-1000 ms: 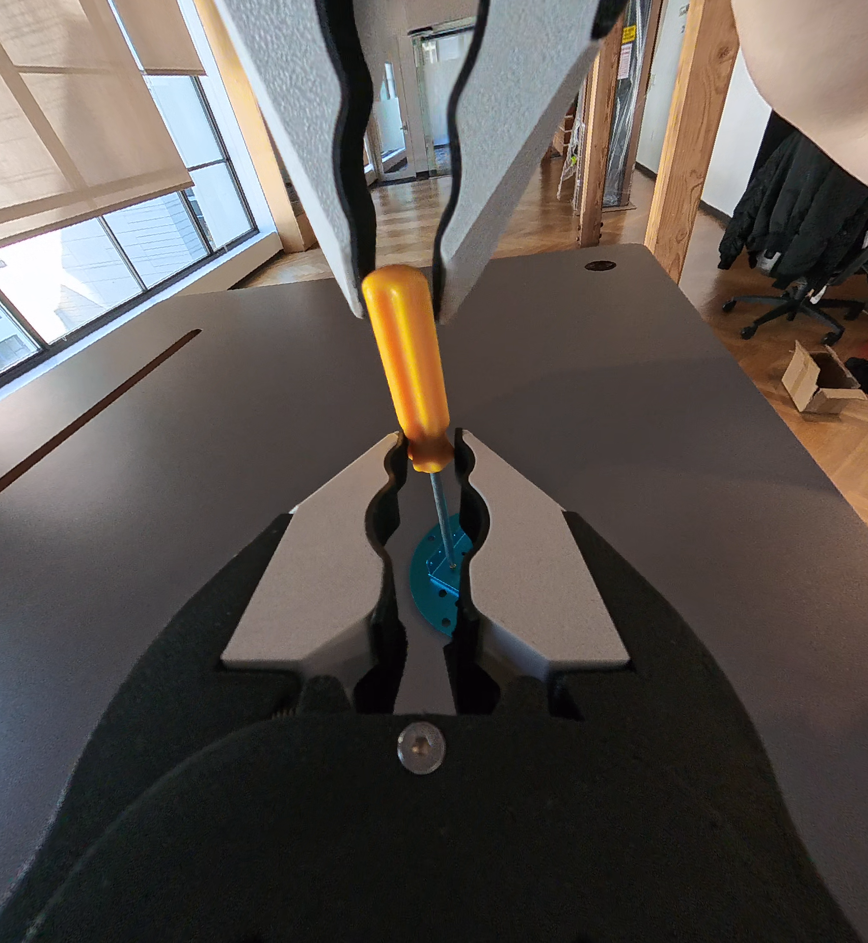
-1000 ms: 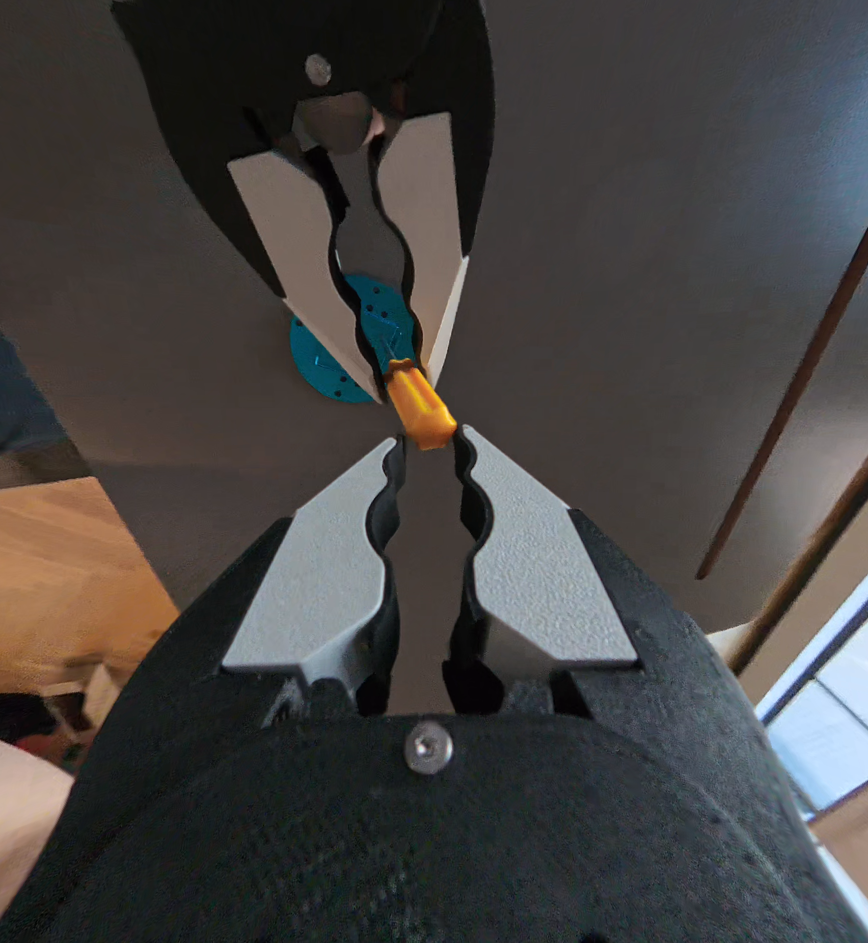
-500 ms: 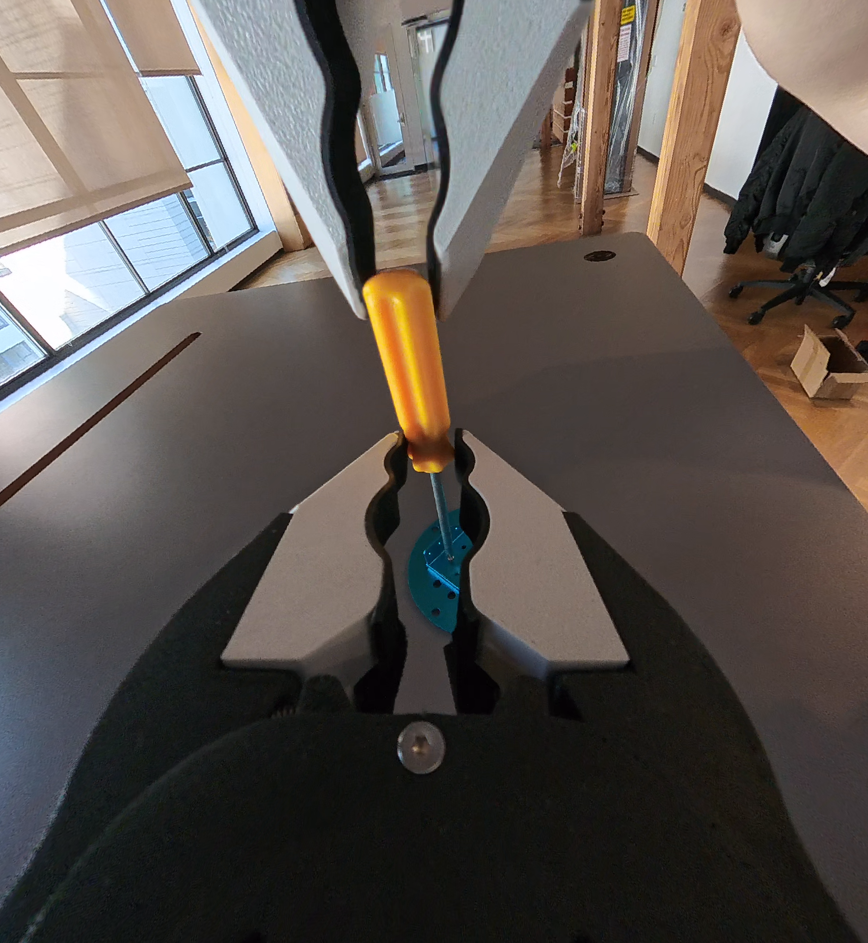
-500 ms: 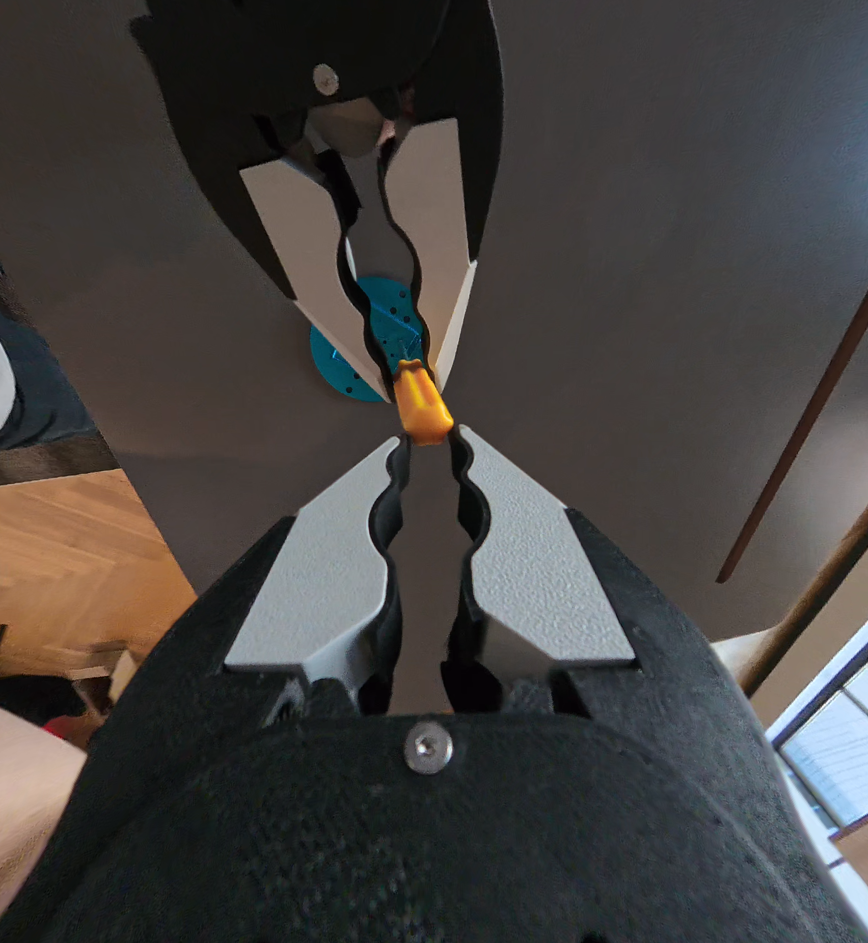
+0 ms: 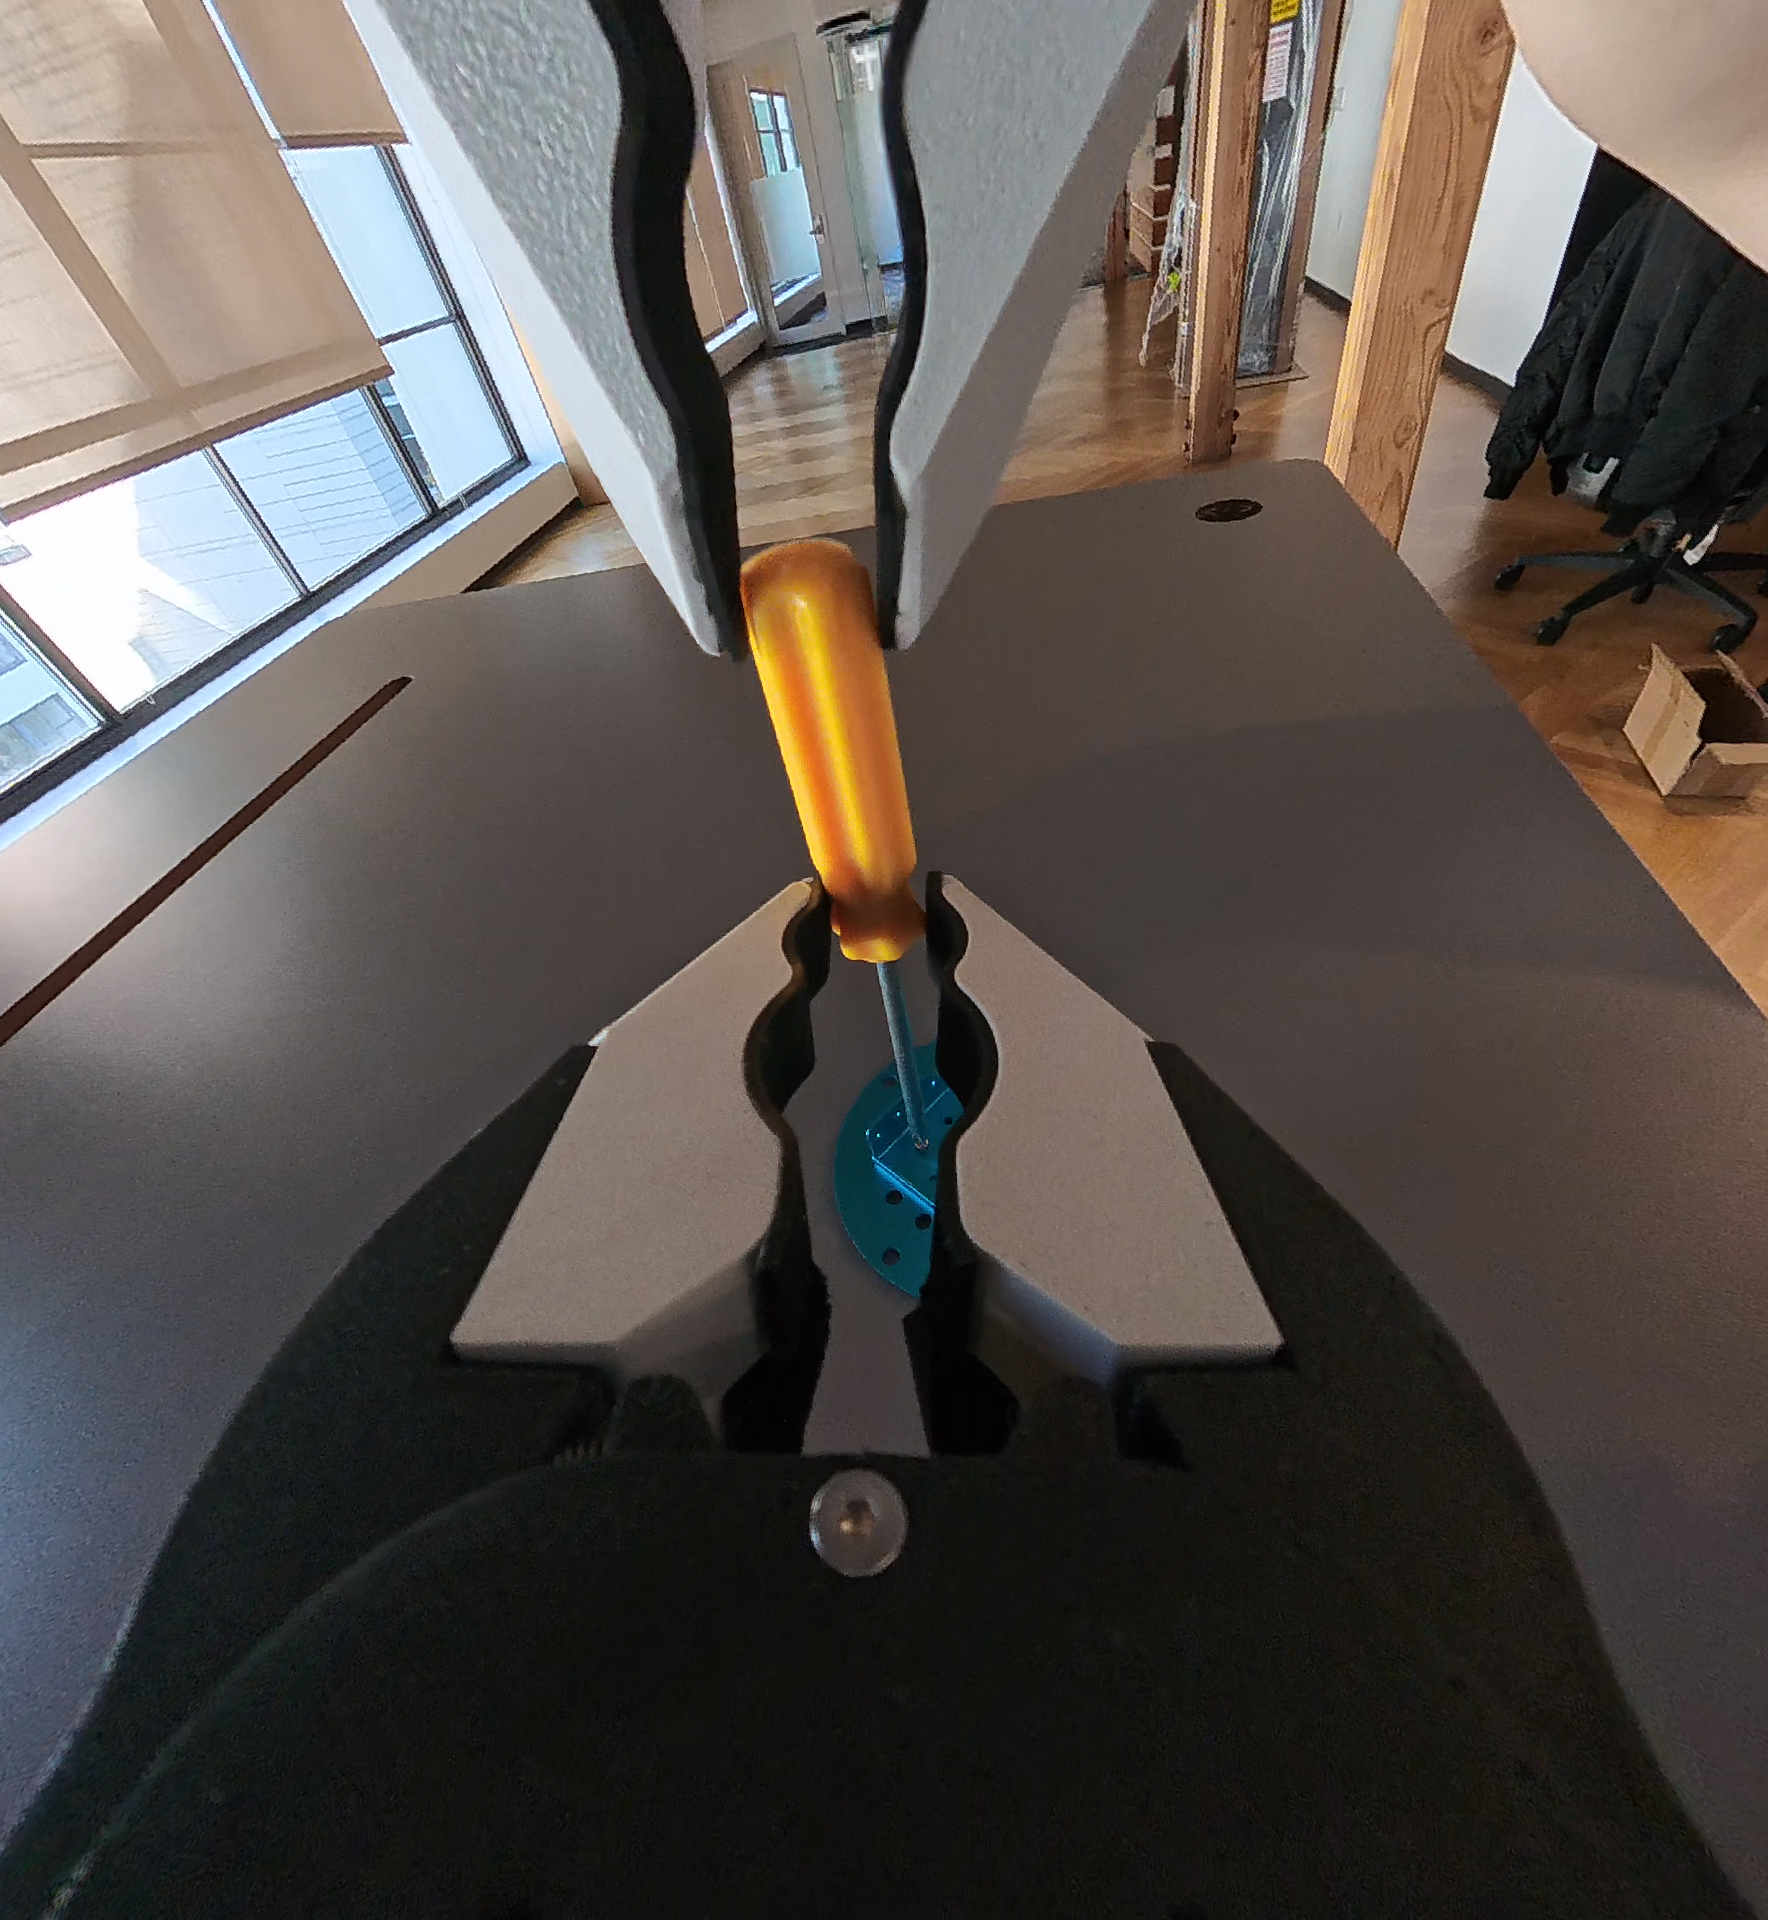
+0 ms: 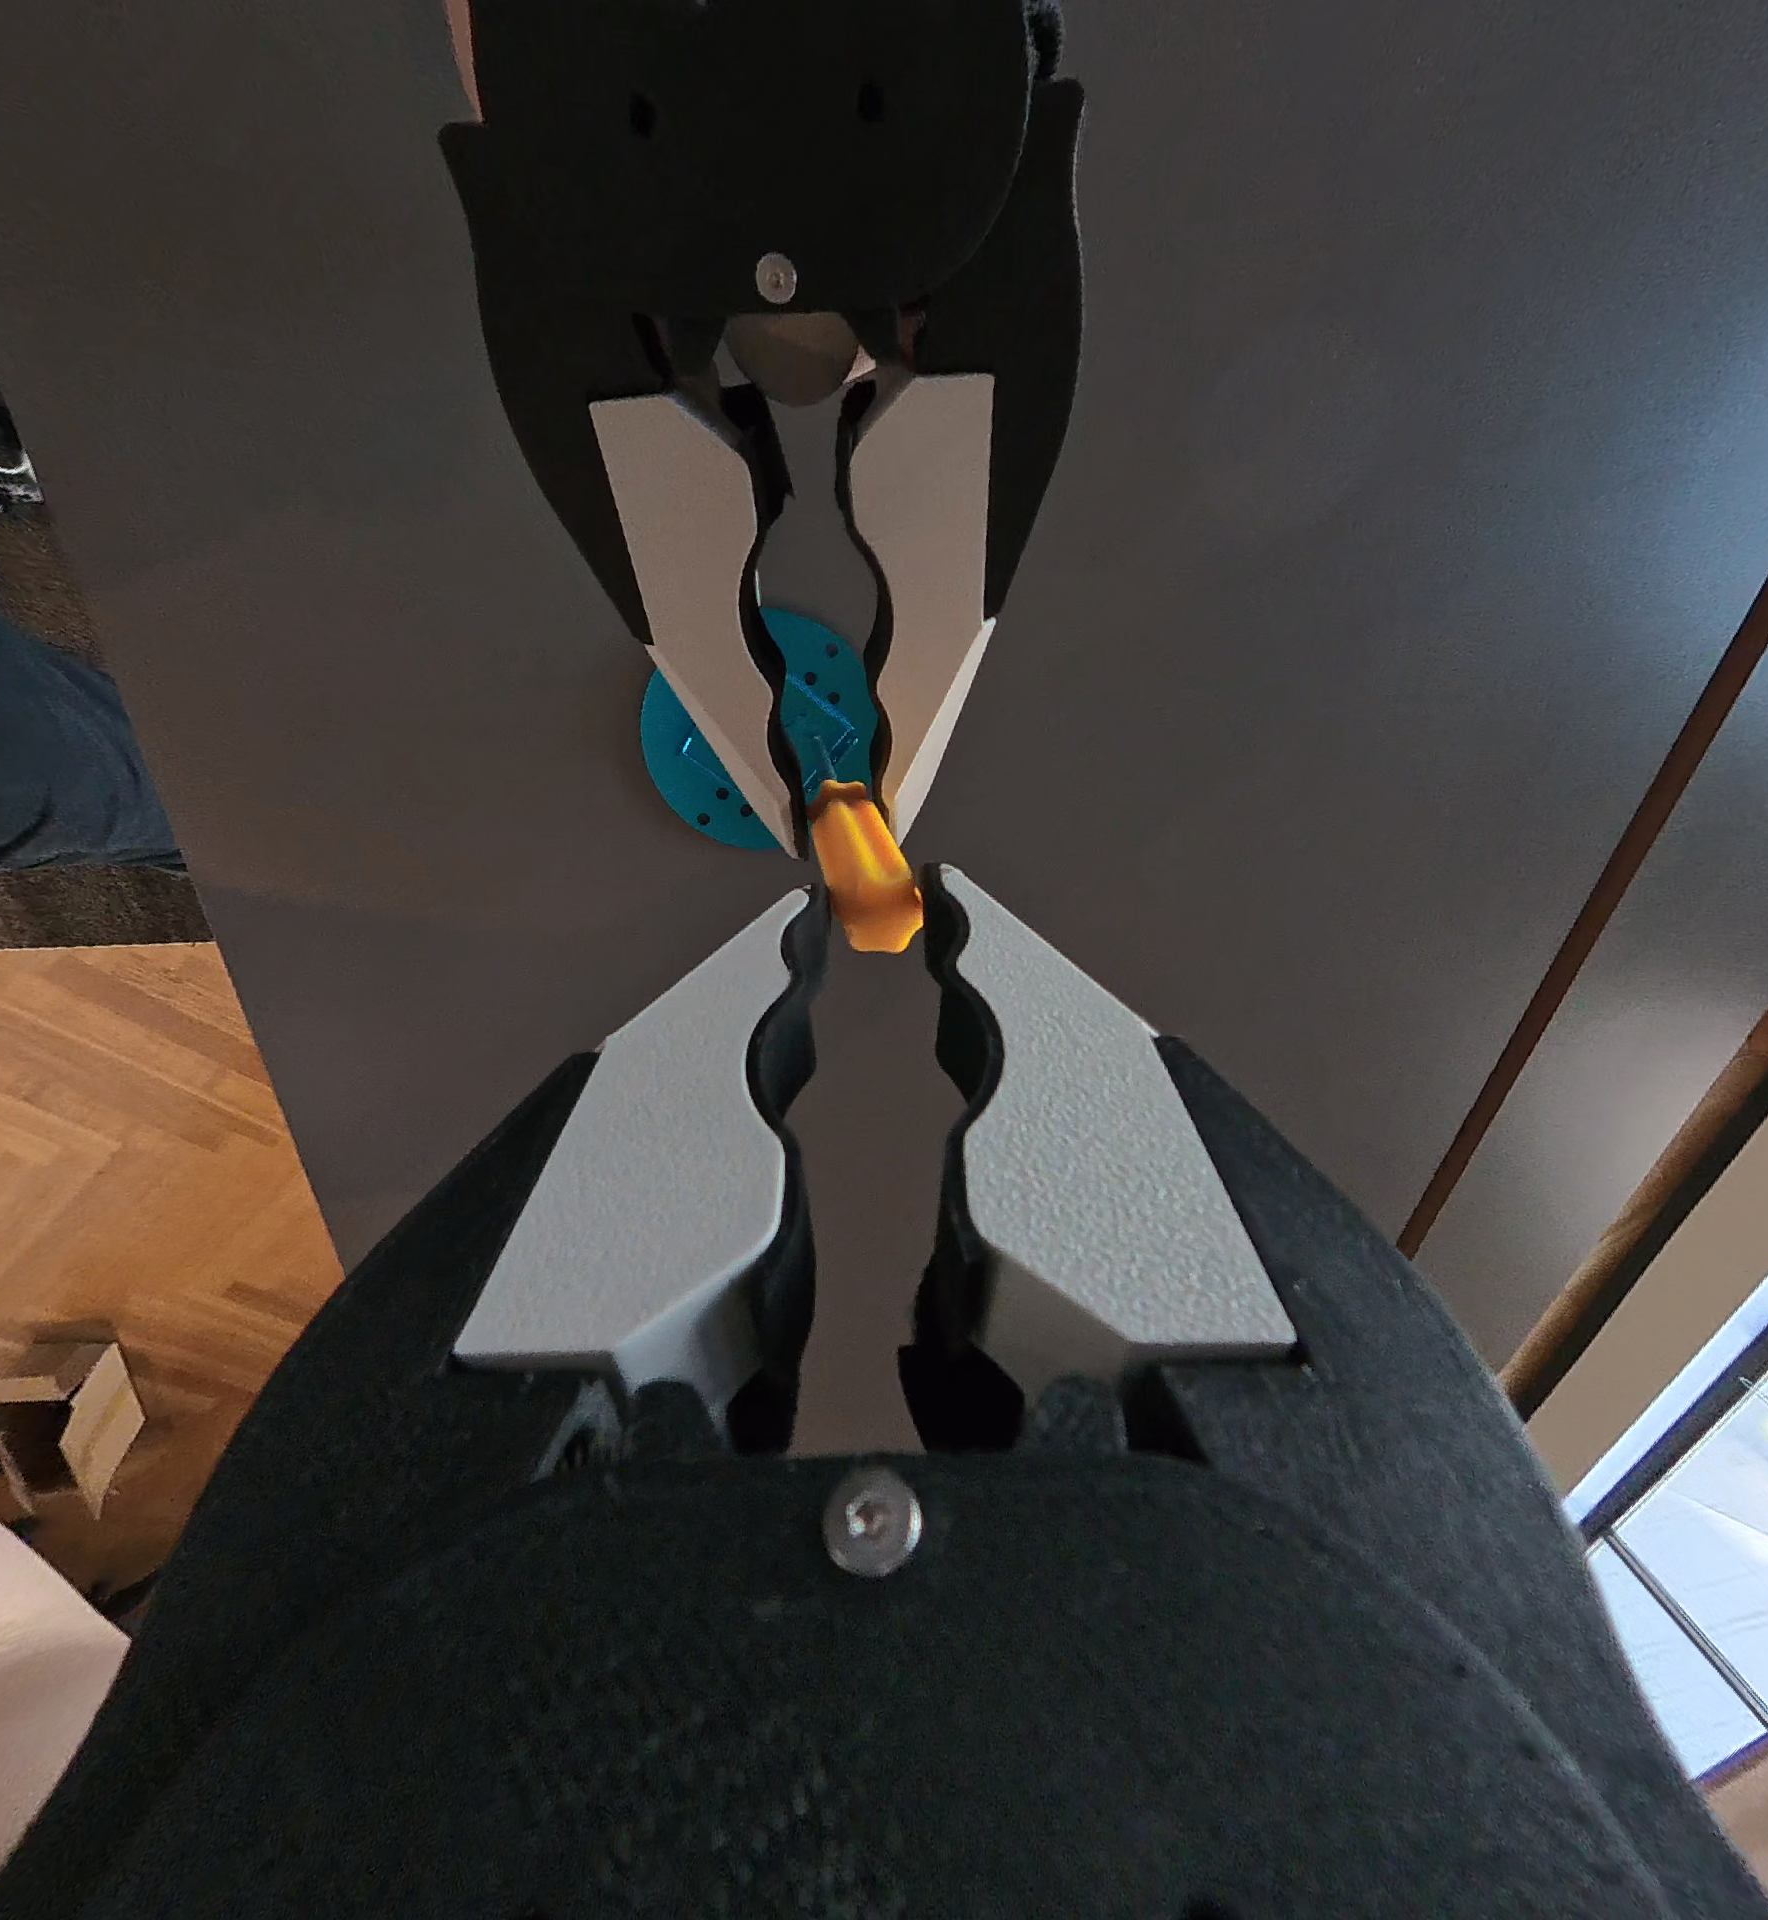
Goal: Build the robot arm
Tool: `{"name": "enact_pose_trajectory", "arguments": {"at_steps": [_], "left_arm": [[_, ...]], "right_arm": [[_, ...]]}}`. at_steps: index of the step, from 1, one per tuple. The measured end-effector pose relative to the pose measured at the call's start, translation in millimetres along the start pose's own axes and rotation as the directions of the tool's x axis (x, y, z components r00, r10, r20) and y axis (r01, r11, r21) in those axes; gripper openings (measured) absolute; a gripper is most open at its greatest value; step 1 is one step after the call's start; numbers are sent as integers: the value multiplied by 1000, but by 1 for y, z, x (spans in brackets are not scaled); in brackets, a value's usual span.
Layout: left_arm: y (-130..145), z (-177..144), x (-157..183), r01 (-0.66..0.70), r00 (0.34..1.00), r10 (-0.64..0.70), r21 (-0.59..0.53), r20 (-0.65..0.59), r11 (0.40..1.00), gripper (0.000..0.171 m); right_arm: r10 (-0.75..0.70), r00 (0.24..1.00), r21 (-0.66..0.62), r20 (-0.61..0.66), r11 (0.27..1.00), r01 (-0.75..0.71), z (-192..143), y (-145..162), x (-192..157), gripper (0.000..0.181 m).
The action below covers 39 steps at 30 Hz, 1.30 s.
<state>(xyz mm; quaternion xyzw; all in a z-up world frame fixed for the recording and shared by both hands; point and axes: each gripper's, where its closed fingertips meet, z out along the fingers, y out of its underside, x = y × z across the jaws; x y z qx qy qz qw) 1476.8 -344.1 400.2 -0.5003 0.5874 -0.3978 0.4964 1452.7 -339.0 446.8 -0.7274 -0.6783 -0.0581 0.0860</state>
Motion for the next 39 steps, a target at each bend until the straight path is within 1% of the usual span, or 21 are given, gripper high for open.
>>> {"name": "enact_pose_trajectory", "arguments": {"at_steps": [9,15,17,19,21,26,27,30,33,35,36,37,39], "left_arm": [[0,1,0,-2,1000,2,8,2,1000,16],[0,1,1,0,1000,0,10,1,1000,16],[0,1,1,2,1000,-2,9,1,1000,16],[1,0,0,-5,1000,5,9,10,1000,15],[1,1,-1,-11,1000,11,9,19,1000,15],[1,1,0,-11,1000,11,2,15,1000,15],[1,1,0,-10,1000,10,0,13,1000,15],[1,0,-1,-3,1000,3,-2,7,1000,15],[1,0,-1,0,1000,0,-1,7,1000,15],[1,0,-1,-3,1000,3,-2,6,1000,15],[1,1,-1,-3,1000,3,-1,7,1000,15],[1,1,-1,-4,1000,4,-1,6,1000,15],[1,0,-1,-4,1000,4,0,2,1000,15]], "right_arm": [[-16,1000,-39,-2,999,16,0,1,-1,17],[14,1000,-56,7,998,-14,0,2,-1,17],[52,999,-62,12,997,-51,0,2,-1,17],[130,991,-79,19,989,-128,0,4,0,16],[212,977,-89,25,974,-209,0,5,2,16],[348,937,-119,28,932,-343,0,7,1,17],[348,937,-120,35,932,-342,1,6,0,17],[205,978,-88,34,975,-202,1,6,1,17],[165,983,-29,77,986,-163,0,2,-1,28],[149,986,-38,74,988,-147,1,9,0,25],[141,988,-37,57,990,-139,2,11,3,21],[137,988,-27,73,990,-135,3,10,0,16],[138,988,-11,69,990,-137,3,9,0,16]]}}
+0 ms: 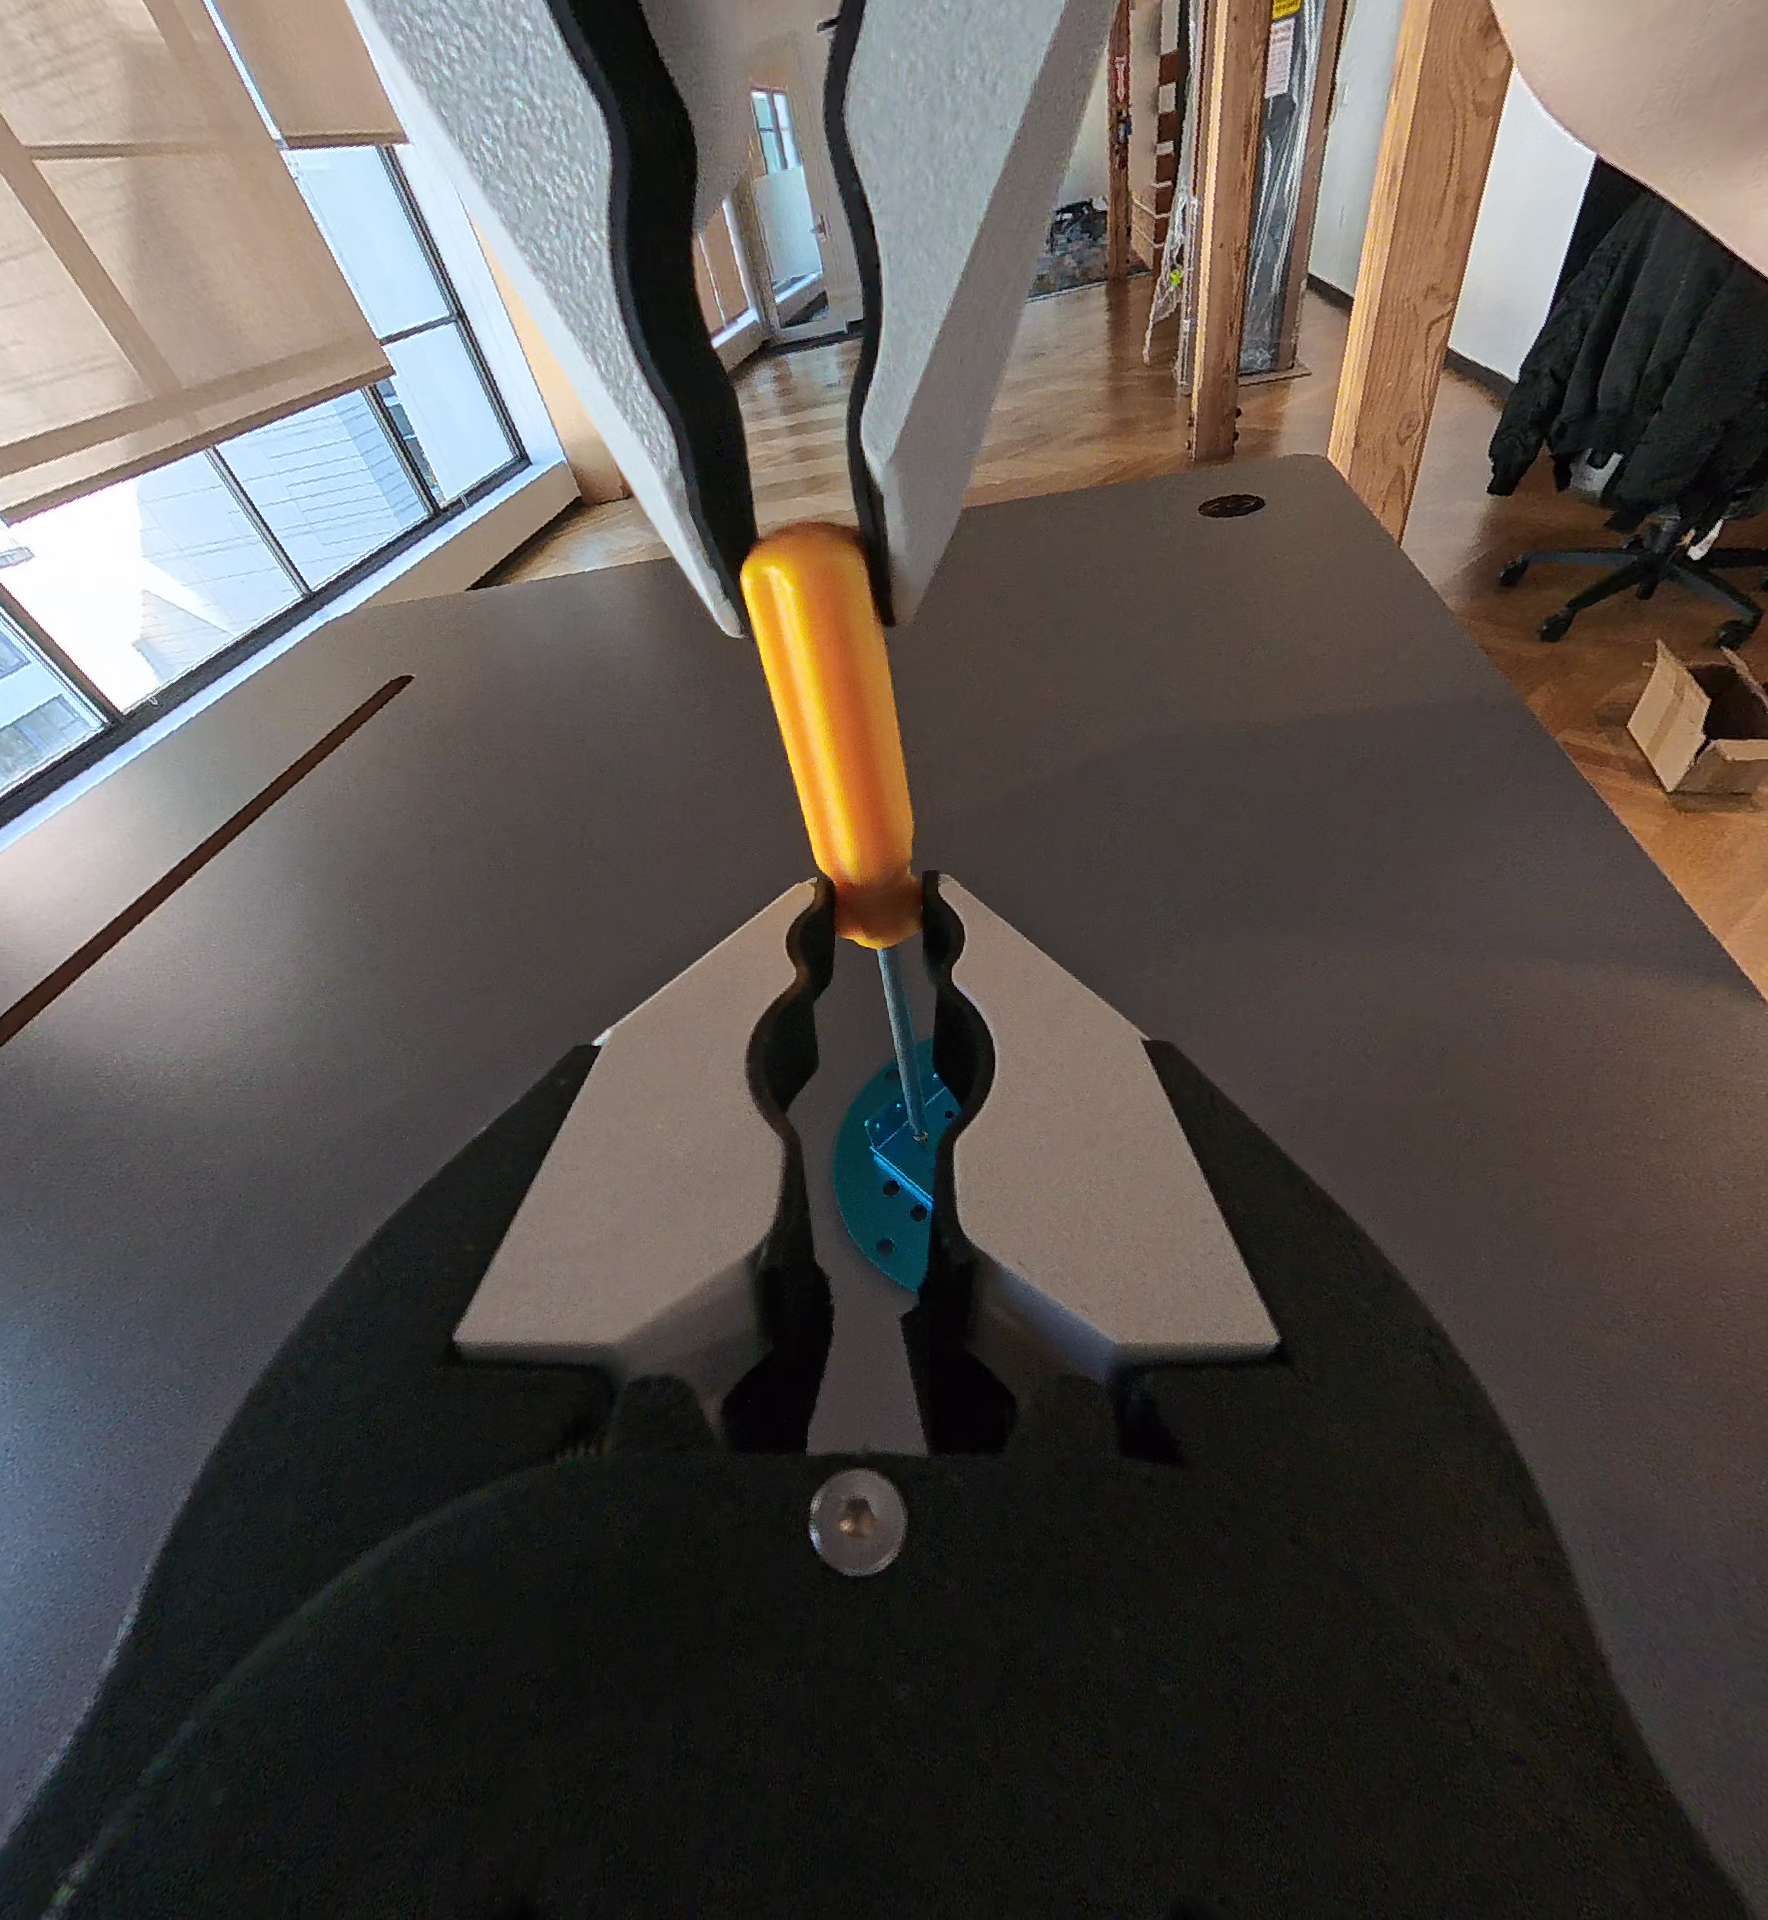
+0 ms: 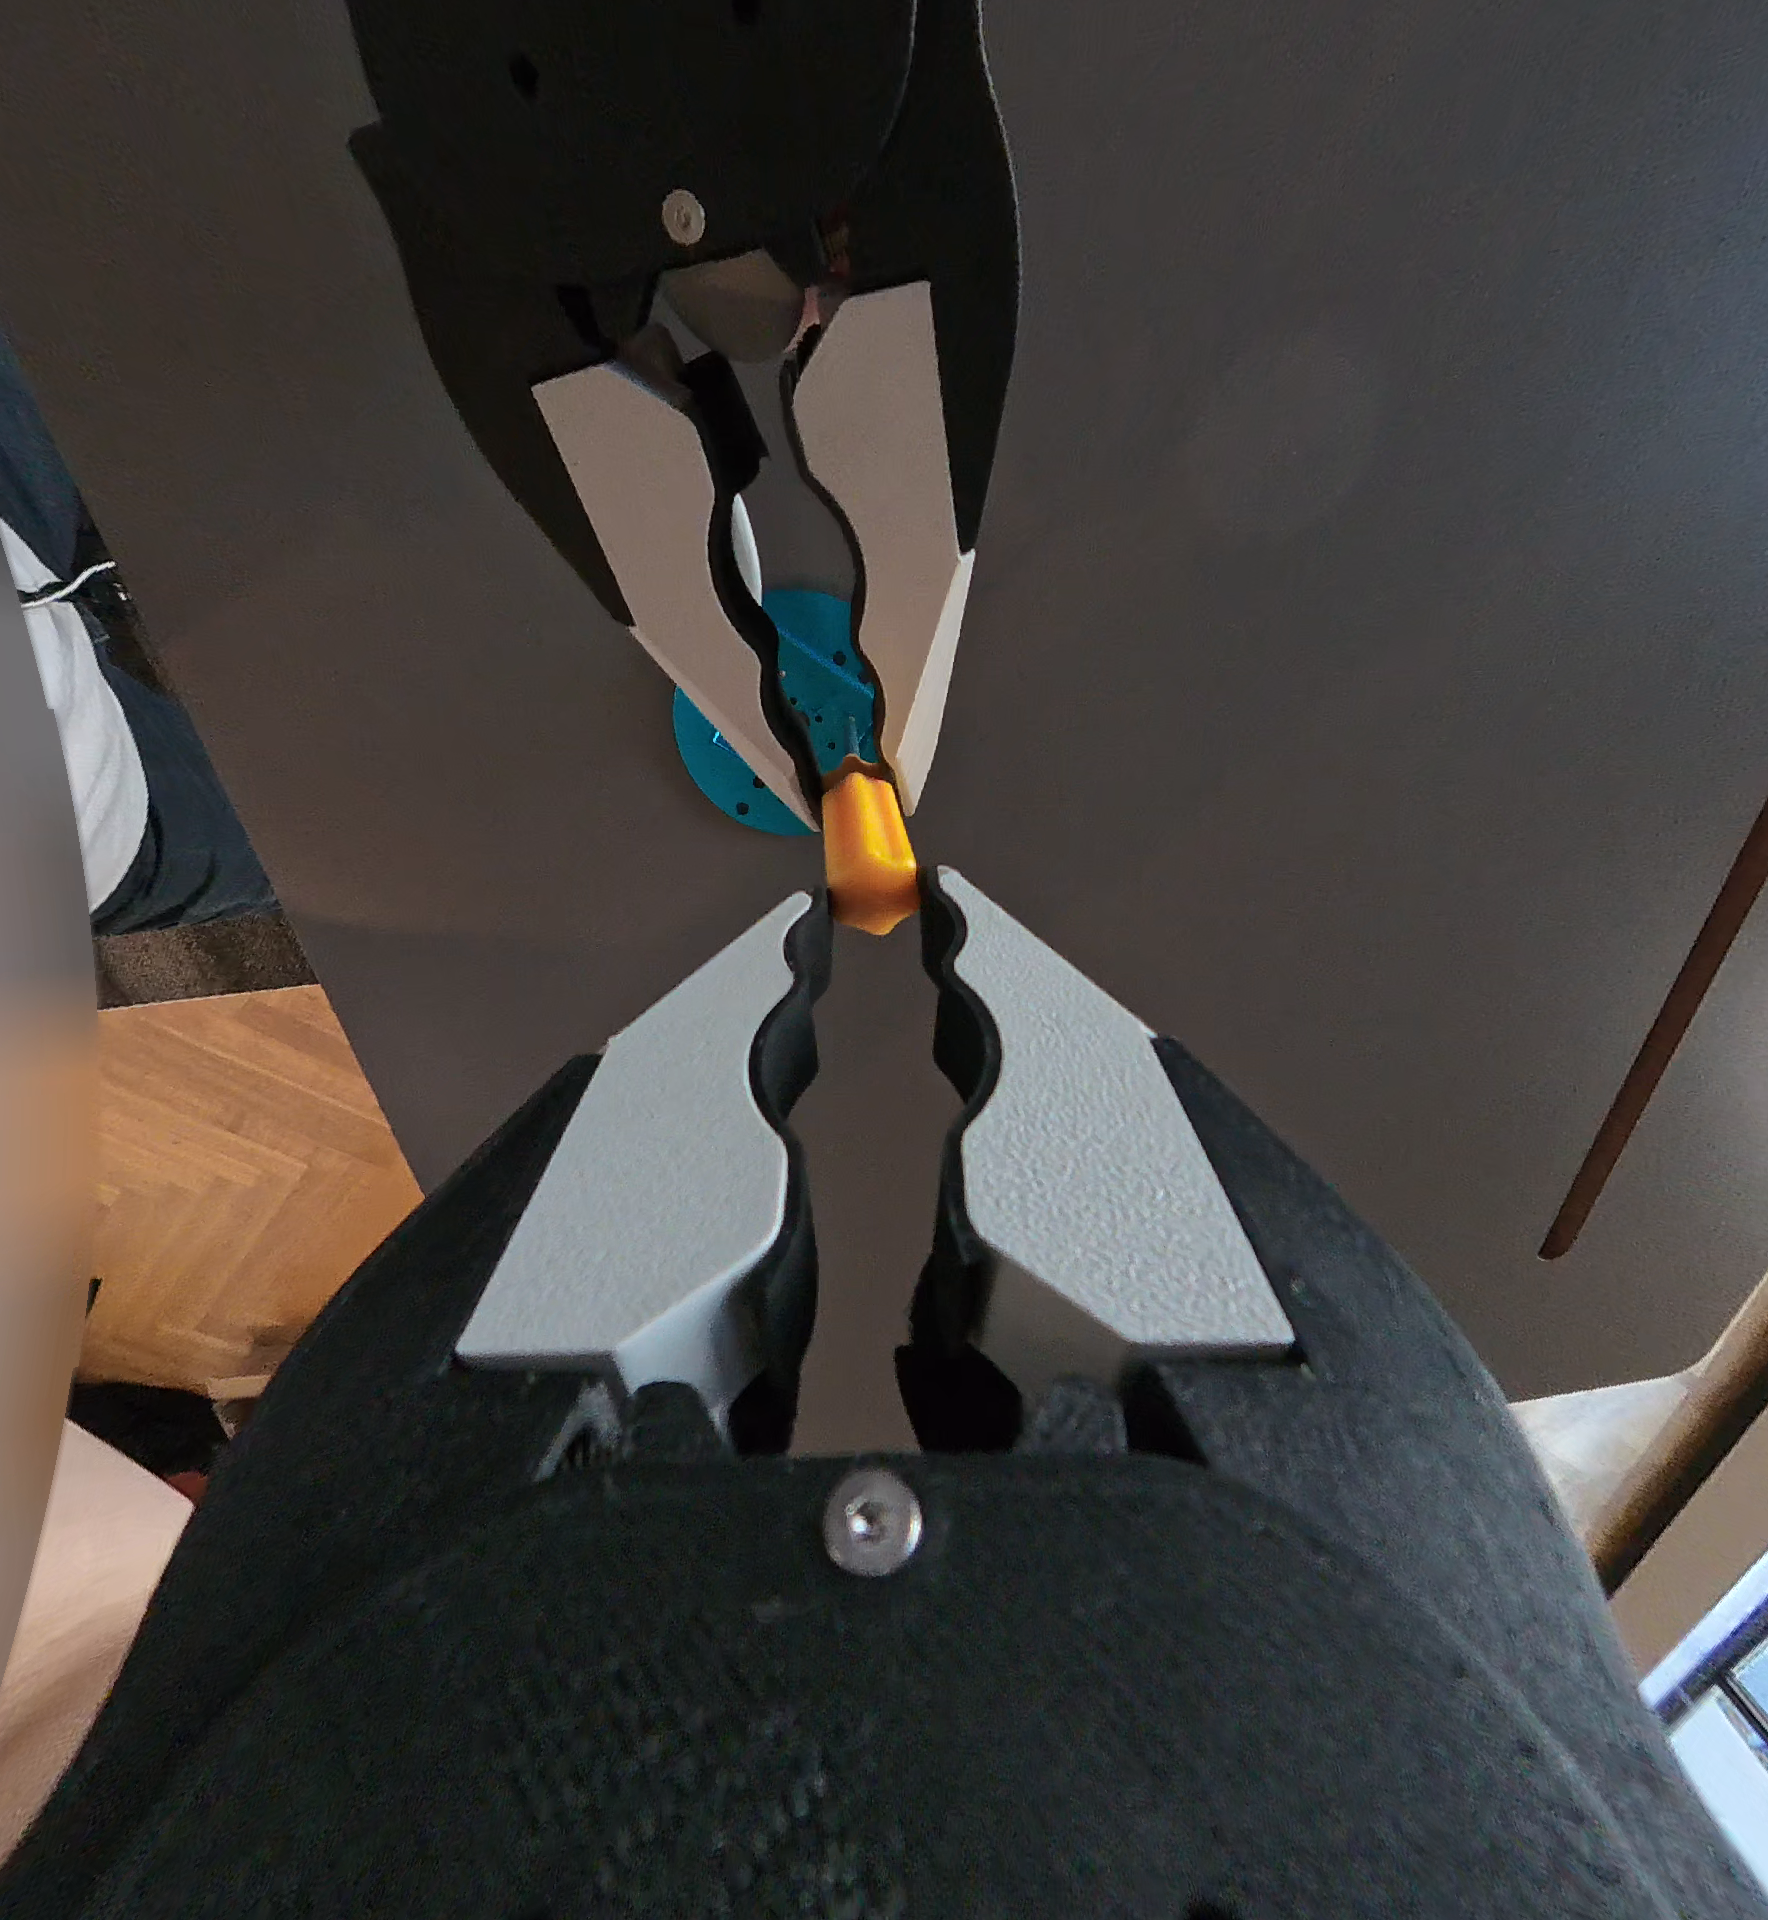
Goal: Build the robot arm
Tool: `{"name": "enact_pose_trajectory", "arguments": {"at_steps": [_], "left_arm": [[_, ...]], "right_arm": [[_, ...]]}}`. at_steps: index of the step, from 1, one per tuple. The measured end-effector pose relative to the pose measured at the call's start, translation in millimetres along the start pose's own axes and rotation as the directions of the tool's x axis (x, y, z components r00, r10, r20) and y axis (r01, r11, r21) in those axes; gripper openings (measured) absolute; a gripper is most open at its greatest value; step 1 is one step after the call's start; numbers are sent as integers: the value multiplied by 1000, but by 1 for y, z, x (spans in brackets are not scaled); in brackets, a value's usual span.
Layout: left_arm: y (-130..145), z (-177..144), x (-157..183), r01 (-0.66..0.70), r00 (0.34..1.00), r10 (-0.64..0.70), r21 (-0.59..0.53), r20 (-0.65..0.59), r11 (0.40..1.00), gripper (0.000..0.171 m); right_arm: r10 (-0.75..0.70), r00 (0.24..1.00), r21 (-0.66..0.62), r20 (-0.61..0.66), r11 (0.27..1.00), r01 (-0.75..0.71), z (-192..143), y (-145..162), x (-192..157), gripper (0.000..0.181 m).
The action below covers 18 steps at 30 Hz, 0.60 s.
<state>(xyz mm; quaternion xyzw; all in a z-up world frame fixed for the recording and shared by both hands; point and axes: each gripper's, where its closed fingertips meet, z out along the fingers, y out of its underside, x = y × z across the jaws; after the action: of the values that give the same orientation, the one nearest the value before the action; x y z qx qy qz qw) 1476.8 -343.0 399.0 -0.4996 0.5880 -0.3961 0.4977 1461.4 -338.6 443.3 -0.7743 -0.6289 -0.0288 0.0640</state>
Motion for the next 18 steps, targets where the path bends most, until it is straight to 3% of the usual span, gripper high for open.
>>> {"name": "enact_pose_trajectory", "arguments": {"at_steps": [11,16,18], "left_arm": [[0,2,1,-8,1000,8,-2,10,1000,16],[1,1,0,-1,1000,1,-3,4,1000,16],[1,1,0,2,1000,-2,-3,2,1000,16]], "right_arm": [[393,918,-78,47,918,-389,0,10,-2,17],[213,977,-11,21,977,-213,-1,1,1,26],[137,991,5,12,991,-137,-2,0,0,20]]}}
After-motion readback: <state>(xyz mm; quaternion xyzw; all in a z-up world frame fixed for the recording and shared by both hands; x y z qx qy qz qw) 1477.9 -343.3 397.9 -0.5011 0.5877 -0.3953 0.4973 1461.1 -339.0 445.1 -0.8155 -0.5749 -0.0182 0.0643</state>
